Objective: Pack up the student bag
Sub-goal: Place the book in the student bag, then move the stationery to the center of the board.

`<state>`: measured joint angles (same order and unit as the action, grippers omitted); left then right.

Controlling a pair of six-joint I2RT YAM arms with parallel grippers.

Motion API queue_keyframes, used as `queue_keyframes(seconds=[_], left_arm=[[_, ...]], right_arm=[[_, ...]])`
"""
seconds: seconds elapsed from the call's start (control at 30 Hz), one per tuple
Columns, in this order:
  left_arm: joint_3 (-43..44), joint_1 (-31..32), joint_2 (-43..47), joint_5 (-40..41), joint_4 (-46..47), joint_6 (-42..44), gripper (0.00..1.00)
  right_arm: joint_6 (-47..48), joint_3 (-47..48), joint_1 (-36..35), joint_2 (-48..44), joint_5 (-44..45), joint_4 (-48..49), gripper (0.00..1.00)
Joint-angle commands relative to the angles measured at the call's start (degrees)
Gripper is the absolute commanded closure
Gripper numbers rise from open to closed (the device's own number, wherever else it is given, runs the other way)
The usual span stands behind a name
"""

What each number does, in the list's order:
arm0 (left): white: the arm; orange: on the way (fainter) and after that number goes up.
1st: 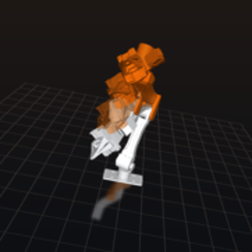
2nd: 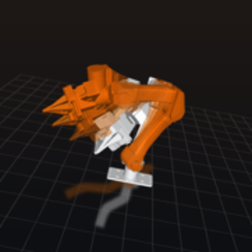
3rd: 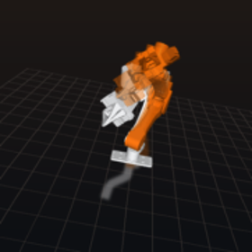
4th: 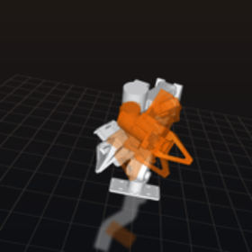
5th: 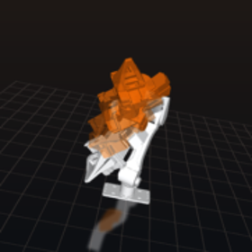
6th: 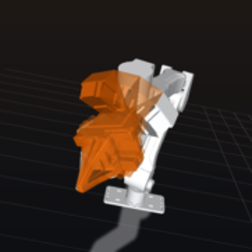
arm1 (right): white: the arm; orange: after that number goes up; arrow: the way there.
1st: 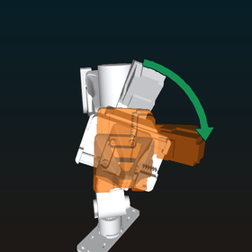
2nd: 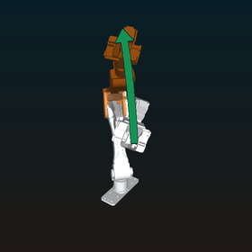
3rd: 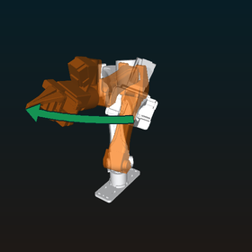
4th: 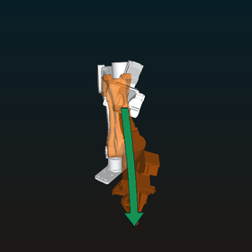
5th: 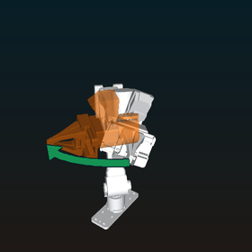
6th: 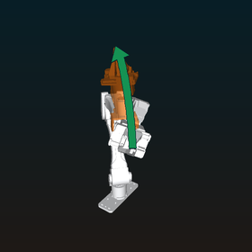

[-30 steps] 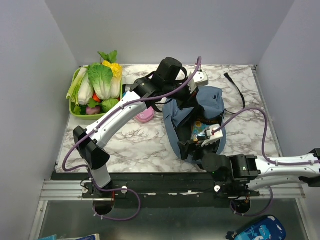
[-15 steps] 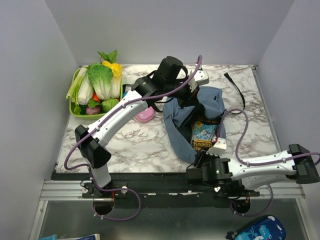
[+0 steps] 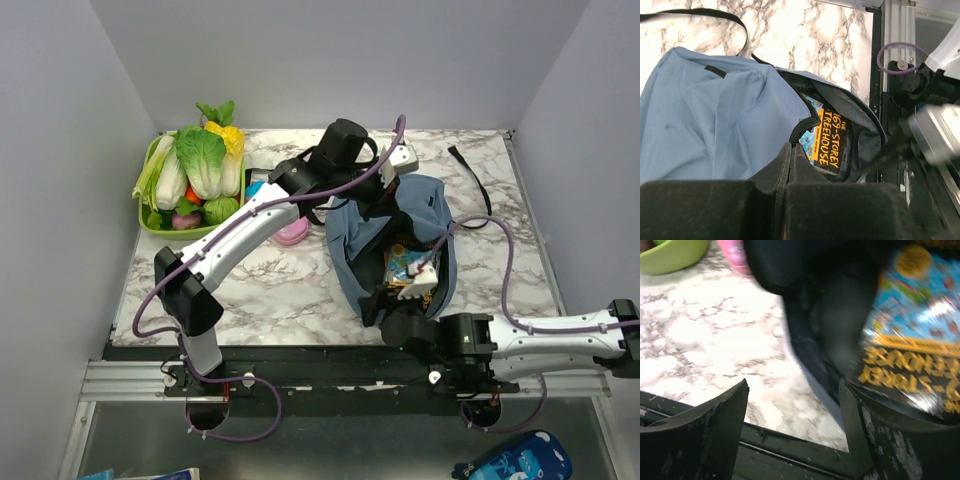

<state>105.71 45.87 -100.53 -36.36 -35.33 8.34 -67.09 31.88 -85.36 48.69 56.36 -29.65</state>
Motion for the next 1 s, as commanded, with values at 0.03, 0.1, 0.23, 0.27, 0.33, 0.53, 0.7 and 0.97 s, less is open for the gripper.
queue_keyframes(seconds=[0.03,0.1,0.23,0.27,0.33,0.53,0.7,0.97], left_arm=[[9.2,-0.3,-3.6,0.2,-1.0,-1.7,1.0],[12.3,-0.6,-5.1,0.2,-1.8,-1.7,1.0],[14.3,-2.4,-9.0,0.9,-2.5,-3.0,0.89],[14.6,-3.4,-9.7,0.5,-2.3,-3.6,0.88],[16.1,-3.8,-11.5,0.9,-2.3,-3.9,0.84],[18.7,-5.9,-13.8,-0.5,-1.9,-6.0,0.83],[9.9,-6.0,-9.6,-3.0,0.3,-5.9,0.79],[6.3,-6.1,-4.0,-6.5,-2.6,-4.6,0.36]], right_arm=[[35.6,9.1,0.0,13.6,-4.6,25.1,0.11],[43.9,10.9,0.1,22.0,-5.9,31.9,0.03],[47.7,13.6,4.6,30.8,-17.1,35.2,0.0],[47.1,13.4,5.6,31.1,-18.3,36.2,0.0],[47.1,11.7,7.4,31.1,-18.7,39.1,0.0],[42.5,5.6,8.2,19.9,-14.3,39.3,0.0],[36.0,0.0,8.4,3.2,-10.0,37.0,0.0],[23.0,-6.1,13.4,-8.5,-8.7,29.8,0.0]])
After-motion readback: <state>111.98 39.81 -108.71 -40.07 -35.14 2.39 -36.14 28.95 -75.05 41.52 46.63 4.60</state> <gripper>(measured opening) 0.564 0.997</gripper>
